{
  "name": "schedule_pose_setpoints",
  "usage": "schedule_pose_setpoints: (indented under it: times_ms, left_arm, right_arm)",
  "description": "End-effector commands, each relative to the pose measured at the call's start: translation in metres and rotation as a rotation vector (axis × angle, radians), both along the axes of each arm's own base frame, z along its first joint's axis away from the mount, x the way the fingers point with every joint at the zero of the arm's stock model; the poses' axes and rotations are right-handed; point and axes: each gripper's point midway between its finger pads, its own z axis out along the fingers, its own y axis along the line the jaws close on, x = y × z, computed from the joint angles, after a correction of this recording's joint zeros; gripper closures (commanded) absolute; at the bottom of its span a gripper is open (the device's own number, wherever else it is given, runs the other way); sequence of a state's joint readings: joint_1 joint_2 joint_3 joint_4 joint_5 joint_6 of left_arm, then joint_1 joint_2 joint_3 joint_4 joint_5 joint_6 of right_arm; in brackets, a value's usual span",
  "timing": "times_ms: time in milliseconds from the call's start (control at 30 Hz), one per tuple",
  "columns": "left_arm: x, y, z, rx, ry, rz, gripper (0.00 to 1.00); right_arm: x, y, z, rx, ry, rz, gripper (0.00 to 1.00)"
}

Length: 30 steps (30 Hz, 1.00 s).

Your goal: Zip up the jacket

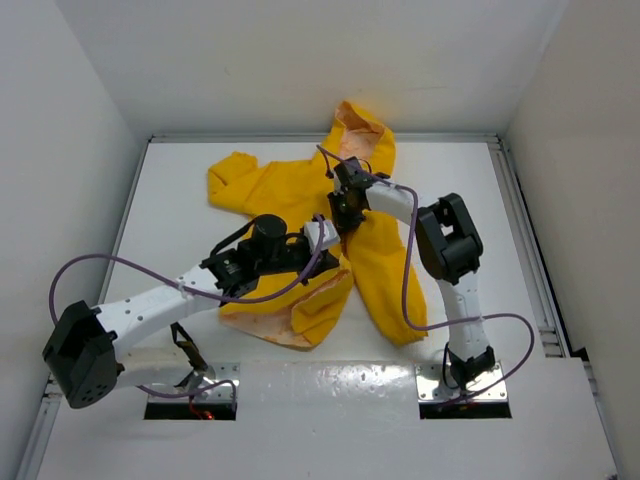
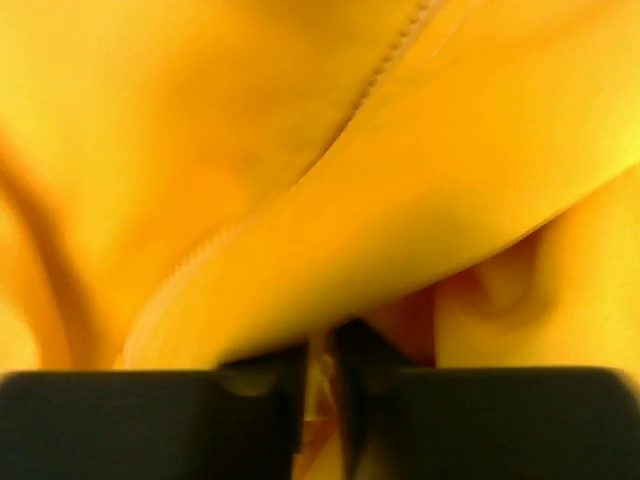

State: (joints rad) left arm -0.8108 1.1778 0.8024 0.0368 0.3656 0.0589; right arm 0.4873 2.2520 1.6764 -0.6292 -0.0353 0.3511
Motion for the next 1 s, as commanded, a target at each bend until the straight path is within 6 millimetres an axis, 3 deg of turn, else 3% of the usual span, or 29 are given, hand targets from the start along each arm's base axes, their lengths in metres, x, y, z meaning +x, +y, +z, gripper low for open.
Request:
schedule_pose_setpoints:
  times_ms: [0, 33, 67, 100, 133, 167, 200, 233, 267, 300, 367, 400, 433, 467, 500, 533, 567, 600, 700, 733, 767, 833, 867, 900, 967]
  left_arm:
    - [0.003, -0.008, 0.015, -0.110, 0.046, -0.013, 1.00]
    - [0.000, -0.011, 0.013, -0.120, 0.074, -0.024, 1.00]
    - [0.002, -0.011, 0.009, -0.127, 0.099, -0.017, 1.00]
    - [0.001, -0.014, 0.008, -0.145, 0.143, -0.015, 1.00]
    - [0.001, -0.017, 0.016, -0.178, 0.137, -0.024, 1.00]
    - [0.001, -0.018, 0.010, -0.178, 0.158, -0.019, 1.00]
    - [0.001, -0.020, 0.009, -0.191, 0.186, -0.011, 1.00]
    - [0.002, -0.022, 0.015, -0.212, 0.180, -0.011, 1.00]
    - [0.004, -0.019, 0.010, -0.210, 0.194, 0.002, 1.00]
    - [0.007, -0.019, 0.013, -0.220, 0.192, 0.018, 1.00]
    - [0.018, -0.014, 0.014, -0.235, 0.199, 0.069, 1.00]
    - [0.023, -0.010, 0.014, -0.240, 0.205, 0.088, 1.00]
    - [0.027, -0.010, 0.021, -0.256, 0.207, 0.112, 1.00]
    - [0.032, -0.005, 0.019, -0.255, 0.223, 0.135, 1.00]
    - [0.040, -0.001, 0.023, -0.268, 0.223, 0.158, 1.00]
    - [0.042, 0.001, 0.023, -0.280, 0.246, 0.173, 1.00]
    - [0.043, 0.000, 0.024, -0.283, 0.255, 0.175, 1.00]
    - [0.047, 0.002, 0.024, -0.285, 0.253, 0.186, 1.00]
    - [0.046, 0.004, 0.023, -0.296, 0.298, 0.197, 1.00]
    - [0.044, 0.003, 0.023, -0.301, 0.313, 0.192, 1.00]
    - [0.046, 0.004, 0.023, -0.302, 0.310, 0.201, 1.00]
    - [0.047, 0.006, 0.018, -0.297, 0.340, 0.233, 1.00]
    - [0.052, 0.010, 0.013, -0.282, 0.344, 0.276, 1.00]
    - [0.055, 0.012, 0.014, -0.283, 0.350, 0.303, 1.00]
    - [0.061, 0.017, 0.000, -0.244, 0.361, 0.380, 1.00]
  right_arm:
    - [0.036, 0.088, 0.039, 0.445, -0.306, 0.231, 0.81]
    - [0.045, 0.078, 0.085, 0.497, -0.386, 0.200, 0.73]
    - [0.035, 0.065, 0.077, 0.513, -0.357, 0.153, 0.66]
    - [0.037, 0.050, 0.088, 0.543, -0.356, 0.099, 0.56]
    - [0.043, 0.020, 0.138, 0.568, -0.434, 0.040, 0.54]
    - [0.012, 0.009, 0.114, 0.565, -0.335, -0.005, 0.53]
    - [0.004, -0.009, 0.125, 0.625, -0.316, -0.003, 0.53]
    - [-0.027, -0.021, 0.153, 0.650, -0.336, 0.012, 0.54]
    - [-0.053, -0.031, 0.137, 0.645, -0.287, 0.005, 0.58]
    - [-0.080, -0.038, 0.147, 0.691, -0.289, 0.043, 0.65]
    - [-0.132, -0.037, 0.150, 0.725, -0.260, 0.165, 0.69]
    - [-0.168, -0.031, 0.149, 0.732, -0.237, 0.260, 0.83]
    - [-0.185, -0.030, 0.144, 0.724, -0.238, 0.316, 0.90]
    - [-0.206, -0.025, 0.169, 0.740, -0.358, 0.424, 0.94]
    - [-0.230, -0.029, 0.135, 0.703, -0.345, 0.488, 0.96]
    - [-0.237, -0.025, 0.148, 0.657, -0.524, 0.609, 0.98]
    - [-0.256, -0.018, 0.131, 0.640, -0.528, 0.700, 0.98]
    - [-0.263, -0.018, 0.117, 0.582, -0.589, 0.817, 0.98]
    - [-0.277, -0.001, 0.105, 0.512, -0.658, 0.996, 0.97]
    - [-0.280, 0.007, 0.104, 0.504, -0.646, 1.032, 0.88]
    - [-0.270, 0.018, 0.113, 0.509, -0.660, 1.019, 0.81]
    - [-0.249, 0.033, 0.132, 0.569, -0.619, 0.845, 0.68]
    - [-0.244, 0.041, 0.139, 0.632, -0.562, 0.728, 0.67]
    - [-0.222, 0.045, 0.165, 0.692, -0.558, 0.569, 0.67]
    - [-0.213, 0.052, 0.186, 0.789, -0.497, 0.423, 0.67]
